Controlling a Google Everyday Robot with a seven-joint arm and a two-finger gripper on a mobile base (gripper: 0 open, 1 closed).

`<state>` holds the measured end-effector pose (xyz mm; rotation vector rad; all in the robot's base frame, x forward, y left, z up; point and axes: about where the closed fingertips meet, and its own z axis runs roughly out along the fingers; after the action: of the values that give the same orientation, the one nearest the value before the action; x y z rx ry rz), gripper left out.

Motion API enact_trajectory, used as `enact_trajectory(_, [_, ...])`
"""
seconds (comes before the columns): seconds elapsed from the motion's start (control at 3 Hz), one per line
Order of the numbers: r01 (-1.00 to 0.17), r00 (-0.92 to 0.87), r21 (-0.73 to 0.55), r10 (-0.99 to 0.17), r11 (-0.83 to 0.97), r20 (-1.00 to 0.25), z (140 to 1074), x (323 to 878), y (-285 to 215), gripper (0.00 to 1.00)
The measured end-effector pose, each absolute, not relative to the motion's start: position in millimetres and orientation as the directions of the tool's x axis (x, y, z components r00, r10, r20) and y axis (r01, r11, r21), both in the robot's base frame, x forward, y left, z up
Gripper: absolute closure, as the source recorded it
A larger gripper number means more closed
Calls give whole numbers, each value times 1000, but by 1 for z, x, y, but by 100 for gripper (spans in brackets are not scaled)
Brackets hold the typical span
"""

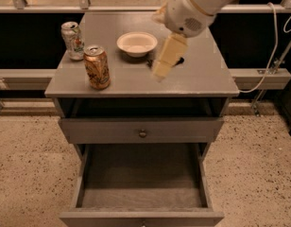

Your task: Place orange can into middle drawer

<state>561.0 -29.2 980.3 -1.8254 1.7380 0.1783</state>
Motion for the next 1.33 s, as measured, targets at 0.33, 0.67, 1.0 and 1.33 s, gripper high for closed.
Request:
enact_trajectory(0.33, [-950, 152, -306, -757, 66, -635, 964, 589, 16, 0])
enact_trajectory(0.67, [-951, 85, -233, -556, 202, -827, 944, 624, 37, 0])
enact_trajectory(1.0, [-955, 40, -155, -406, 253, -913, 943, 638, 51, 0])
enact_trajectory(1.33, [-968, 36, -112, -319, 225, -947, 947, 635, 76, 0])
